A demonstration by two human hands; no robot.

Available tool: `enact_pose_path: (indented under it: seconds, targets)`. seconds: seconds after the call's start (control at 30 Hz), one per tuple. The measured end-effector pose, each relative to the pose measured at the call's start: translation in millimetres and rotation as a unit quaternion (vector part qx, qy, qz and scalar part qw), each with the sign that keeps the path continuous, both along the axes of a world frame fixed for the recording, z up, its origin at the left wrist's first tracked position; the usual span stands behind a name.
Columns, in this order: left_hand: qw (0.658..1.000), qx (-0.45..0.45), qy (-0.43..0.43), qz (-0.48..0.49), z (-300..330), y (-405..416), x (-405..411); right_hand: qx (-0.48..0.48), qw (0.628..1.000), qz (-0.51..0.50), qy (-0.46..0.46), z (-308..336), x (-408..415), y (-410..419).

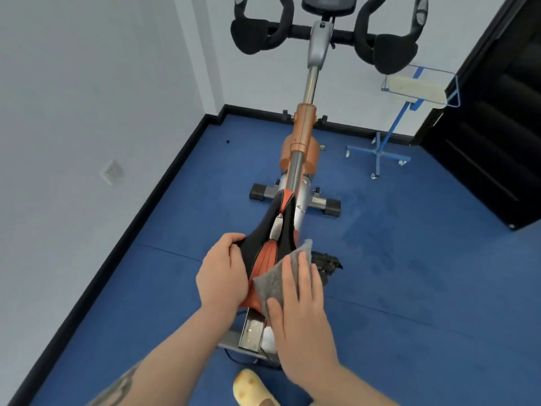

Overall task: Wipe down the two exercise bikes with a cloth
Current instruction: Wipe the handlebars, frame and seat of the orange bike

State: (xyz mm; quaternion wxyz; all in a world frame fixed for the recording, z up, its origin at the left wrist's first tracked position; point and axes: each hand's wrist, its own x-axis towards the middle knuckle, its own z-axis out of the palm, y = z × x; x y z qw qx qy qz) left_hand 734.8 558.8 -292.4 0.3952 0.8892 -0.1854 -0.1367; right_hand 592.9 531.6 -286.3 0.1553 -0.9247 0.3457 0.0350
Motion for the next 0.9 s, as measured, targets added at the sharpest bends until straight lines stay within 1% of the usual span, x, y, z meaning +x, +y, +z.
enact_pose_path:
  seconds: [0.03,0.07,0.13,0.17,0.2,0.3,0.37,0.4,0.5,0.53,0.57,0.63,0.67,0.7,0.73,0.8,0.87,0.9]
  targets:
    - [1.000,0.004,-0.005,0.001,1,0,0,0.027,1.000,-0.011,-0.011,1,3,-7]
    - [1.000,0.011,-0.011,0.001,2,-1,0,0.066,0.995,-0.051,-0.044,3,14,-18]
    - [1.000,0.020,-0.023,0.005,2,-3,-1,0.141,0.976,-0.141,-0.085,6,40,-49]
    - [0.999,0.025,-0.028,0.010,2,-3,-2,0.171,0.969,-0.151,-0.093,7,50,-62]
    - [0.999,0.032,-0.031,0.013,2,-2,-3,0.169,0.968,-0.154,-0.099,6,54,-63]
    - [0.998,0.049,-0.036,0.010,-1,-2,0,0.048,0.990,-0.106,-0.081,-2,29,-33]
    - [0.998,0.048,-0.041,0.008,-3,-1,0,0.030,0.993,-0.084,-0.074,-6,16,-26]
    - [0.998,0.049,-0.046,0.008,-3,-2,0,0.035,0.994,-0.075,-0.078,-7,22,-35]
    - [0.997,0.048,-0.051,0.008,-3,-1,0,0.150,0.977,-0.123,-0.091,-3,58,-74]
    - [0.998,0.048,-0.050,0.008,-3,-1,0,0.161,0.973,-0.136,-0.093,-2,63,-77]
    - [0.998,0.048,-0.050,0.006,-4,-1,0,0.145,0.976,-0.135,-0.089,0,61,-75]
    - [0.998,0.047,-0.049,-0.001,-5,-1,0,0.051,0.992,-0.075,-0.084,-5,37,-49]
    - [0.998,0.044,-0.051,-0.005,-6,-1,1,0.026,0.997,-0.039,-0.059,-6,25,-37]
    - [0.998,0.041,-0.052,-0.006,-6,-1,2,0.024,0.998,-0.016,-0.048,-8,19,-34]
    - [0.998,0.039,-0.055,-0.008,-6,-1,3,0.042,0.997,-0.018,-0.064,-10,22,-40]
    - [0.997,0.042,-0.057,-0.015,-6,-1,3,0.094,0.988,-0.078,-0.099,-5,46,-63]
    - [0.998,0.036,-0.052,-0.017,-7,-1,3,0.137,0.976,-0.136,-0.103,-2,73,-87]
    - [0.998,0.035,-0.051,-0.019,-8,0,3,0.129,0.975,-0.153,-0.095,0,79,-89]
